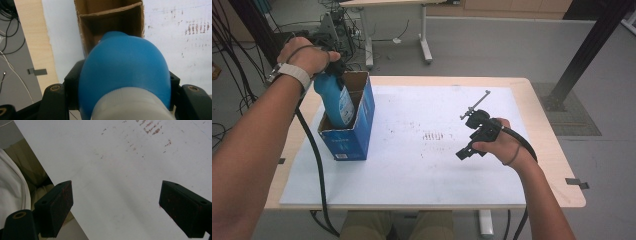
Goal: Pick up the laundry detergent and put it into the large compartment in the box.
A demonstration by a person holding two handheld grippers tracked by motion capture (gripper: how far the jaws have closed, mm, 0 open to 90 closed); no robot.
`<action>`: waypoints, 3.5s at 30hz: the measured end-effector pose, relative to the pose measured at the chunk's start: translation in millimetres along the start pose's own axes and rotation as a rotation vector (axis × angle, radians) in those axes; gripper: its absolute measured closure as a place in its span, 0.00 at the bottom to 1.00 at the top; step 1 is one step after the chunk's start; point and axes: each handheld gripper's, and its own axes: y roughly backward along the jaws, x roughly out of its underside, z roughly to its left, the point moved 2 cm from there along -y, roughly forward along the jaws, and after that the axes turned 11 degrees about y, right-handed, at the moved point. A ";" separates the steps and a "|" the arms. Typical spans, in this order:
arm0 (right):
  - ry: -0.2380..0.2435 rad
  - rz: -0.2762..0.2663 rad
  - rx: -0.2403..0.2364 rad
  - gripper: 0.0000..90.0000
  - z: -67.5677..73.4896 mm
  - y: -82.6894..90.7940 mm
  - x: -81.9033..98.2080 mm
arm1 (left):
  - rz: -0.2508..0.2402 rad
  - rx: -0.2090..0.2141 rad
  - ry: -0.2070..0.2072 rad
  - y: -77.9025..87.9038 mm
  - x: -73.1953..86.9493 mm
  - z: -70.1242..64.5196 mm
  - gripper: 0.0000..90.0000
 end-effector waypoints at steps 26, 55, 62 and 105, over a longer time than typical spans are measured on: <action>-0.010 0.000 -0.005 0.13 -1.0 -2.9 3.2 | 0.016 -0.007 -0.011 -34.2 -4.1 -1.6 0.43; -0.013 -0.005 -0.010 0.13 -3.1 -6.0 9.5 | 0.013 -0.013 -0.017 -67.5 -2.8 -4.9 0.43; -0.013 -0.003 -0.013 0.13 -3.5 -7.4 8.9 | 0.003 -0.020 -0.018 -71.7 -1.7 -6.6 0.43; -0.038 -0.001 -0.019 0.13 -6.4 -10.8 14.1 | 0.026 -0.032 -0.035 -108.2 -4.3 -12.1 0.43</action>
